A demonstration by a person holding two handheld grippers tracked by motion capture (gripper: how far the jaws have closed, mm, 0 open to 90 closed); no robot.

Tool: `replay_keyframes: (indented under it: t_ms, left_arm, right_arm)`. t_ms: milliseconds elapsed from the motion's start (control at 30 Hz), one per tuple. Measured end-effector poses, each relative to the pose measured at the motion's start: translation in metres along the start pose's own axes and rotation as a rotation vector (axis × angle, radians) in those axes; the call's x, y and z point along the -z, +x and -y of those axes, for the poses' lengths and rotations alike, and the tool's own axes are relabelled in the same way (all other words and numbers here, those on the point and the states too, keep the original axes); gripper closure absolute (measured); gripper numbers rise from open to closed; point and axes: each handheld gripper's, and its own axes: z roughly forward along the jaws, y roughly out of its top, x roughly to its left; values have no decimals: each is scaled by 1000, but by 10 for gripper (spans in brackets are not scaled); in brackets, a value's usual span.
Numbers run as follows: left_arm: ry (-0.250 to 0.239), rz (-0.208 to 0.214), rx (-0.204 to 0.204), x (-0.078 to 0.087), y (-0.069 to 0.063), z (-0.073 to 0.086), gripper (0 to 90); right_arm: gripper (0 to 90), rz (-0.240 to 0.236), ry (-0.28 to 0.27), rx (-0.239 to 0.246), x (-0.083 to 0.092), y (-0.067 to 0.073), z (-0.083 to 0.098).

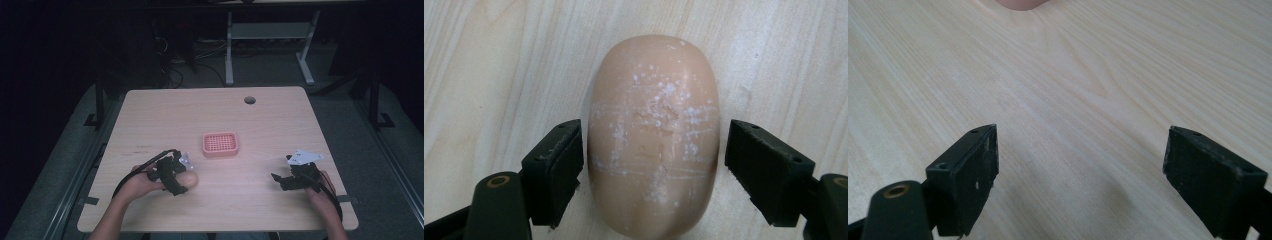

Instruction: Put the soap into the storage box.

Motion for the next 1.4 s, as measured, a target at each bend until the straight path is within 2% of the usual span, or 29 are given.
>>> replay_keyframes:
  t_ms: [233, 333, 533, 667, 867, 1400]
  left_arm:
    - [19, 20, 4, -5, 5, -2, 258]
    - [23, 26, -3, -7, 5, -3, 297]
    - [28, 28, -14, -6, 5, -5, 319]
    - [27, 27, -18, -6, 4, -5, 322]
    - [-1, 29, -29, -3, 3, -10, 322]
    - [15, 53, -51, -2, 9, -24, 322]
  right_arm:
    - [139, 3, 1, 2, 1, 0, 0]
    - [139, 2, 1, 3, 1, -1, 0]
    - [139, 3, -1, 4, 1, -1, 0]
    - [139, 2, 0, -1, 1, -1, 0]
    - [139, 3, -1, -2, 1, -1, 0]
    - [139, -5, -1, -4, -1, 3, -3]
